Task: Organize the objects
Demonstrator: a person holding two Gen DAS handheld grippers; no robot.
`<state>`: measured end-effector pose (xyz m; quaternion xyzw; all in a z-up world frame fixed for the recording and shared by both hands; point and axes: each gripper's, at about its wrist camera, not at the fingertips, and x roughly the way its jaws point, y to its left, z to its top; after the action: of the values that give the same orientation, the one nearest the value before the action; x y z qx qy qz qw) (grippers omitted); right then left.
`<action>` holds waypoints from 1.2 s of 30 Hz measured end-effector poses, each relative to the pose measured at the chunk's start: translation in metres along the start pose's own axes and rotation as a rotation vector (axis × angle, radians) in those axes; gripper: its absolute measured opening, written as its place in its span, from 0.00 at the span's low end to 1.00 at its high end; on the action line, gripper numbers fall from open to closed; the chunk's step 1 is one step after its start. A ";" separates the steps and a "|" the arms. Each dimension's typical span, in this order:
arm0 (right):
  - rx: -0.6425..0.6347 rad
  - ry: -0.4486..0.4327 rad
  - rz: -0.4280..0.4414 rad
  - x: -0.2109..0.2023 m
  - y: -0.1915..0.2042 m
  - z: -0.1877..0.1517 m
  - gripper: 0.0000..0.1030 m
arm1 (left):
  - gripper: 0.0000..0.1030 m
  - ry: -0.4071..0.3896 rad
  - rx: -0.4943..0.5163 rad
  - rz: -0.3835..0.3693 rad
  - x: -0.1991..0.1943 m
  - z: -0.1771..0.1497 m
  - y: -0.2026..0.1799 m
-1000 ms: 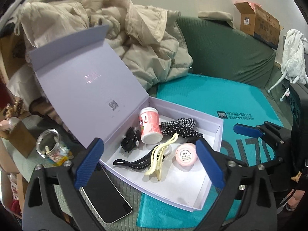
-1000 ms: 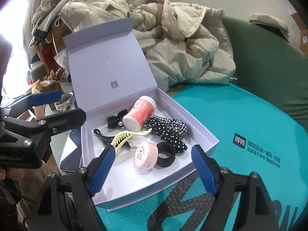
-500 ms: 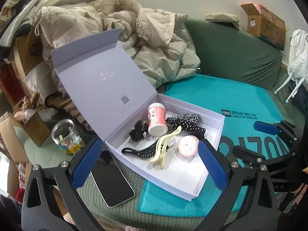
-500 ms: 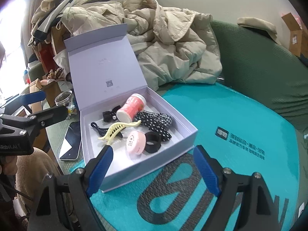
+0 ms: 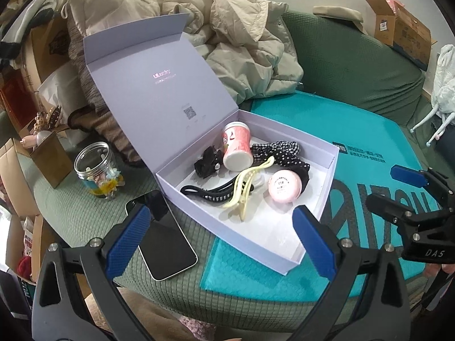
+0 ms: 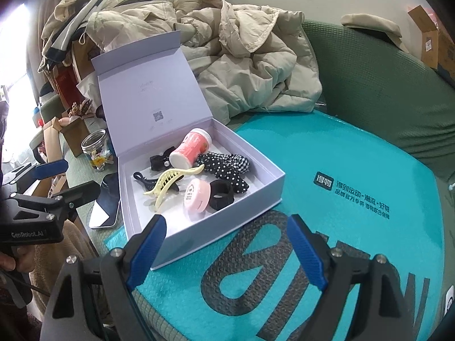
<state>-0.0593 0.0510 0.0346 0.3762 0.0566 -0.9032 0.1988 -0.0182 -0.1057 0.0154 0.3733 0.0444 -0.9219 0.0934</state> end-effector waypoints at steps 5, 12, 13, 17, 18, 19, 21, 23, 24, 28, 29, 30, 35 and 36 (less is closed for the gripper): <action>0.004 0.016 0.015 0.005 0.002 -0.005 0.85 | 0.97 0.002 0.025 0.006 0.000 -0.006 -0.003; -0.012 0.017 0.020 0.006 0.005 -0.007 0.85 | 0.97 0.022 0.035 0.009 0.004 -0.008 -0.004; -0.008 0.014 0.022 0.005 0.005 -0.007 0.85 | 0.97 0.021 0.036 0.011 0.003 -0.008 -0.004; -0.009 0.010 0.027 0.006 0.006 -0.005 0.85 | 0.97 0.024 0.041 0.019 0.005 -0.009 -0.004; -0.010 0.010 0.027 0.006 0.006 -0.004 0.85 | 0.97 0.029 0.042 0.019 0.006 -0.009 -0.004; -0.011 0.010 0.028 0.006 0.007 -0.004 0.85 | 0.97 0.034 0.043 0.021 0.007 -0.009 -0.004; -0.014 0.014 0.031 0.008 0.008 -0.004 0.85 | 0.97 0.044 0.048 0.027 0.009 -0.009 -0.004; -0.018 0.016 0.032 0.009 0.009 -0.004 0.85 | 0.97 0.045 0.050 0.021 0.009 -0.009 -0.004; -0.018 0.017 0.032 0.010 0.009 -0.004 0.85 | 0.97 0.044 0.051 0.018 0.008 -0.009 -0.004; -0.019 0.019 0.034 0.011 0.010 -0.003 0.85 | 0.97 0.041 0.057 0.019 0.007 -0.009 -0.004; -0.021 0.019 0.036 0.011 0.011 -0.003 0.85 | 0.97 0.041 0.057 0.019 0.007 -0.009 -0.004; -0.022 0.019 0.037 0.011 0.011 -0.003 0.85 | 0.97 0.043 0.057 0.017 0.007 -0.009 -0.004; -0.029 0.021 0.036 0.012 0.013 -0.002 0.85 | 0.97 0.044 0.058 0.023 0.006 -0.009 -0.004; -0.029 0.021 0.036 0.012 0.013 -0.003 0.85 | 0.97 0.044 0.060 0.026 0.006 -0.009 -0.004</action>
<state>-0.0600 0.0360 0.0249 0.3837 0.0651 -0.8945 0.2199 -0.0172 -0.1015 0.0044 0.3966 0.0139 -0.9131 0.0929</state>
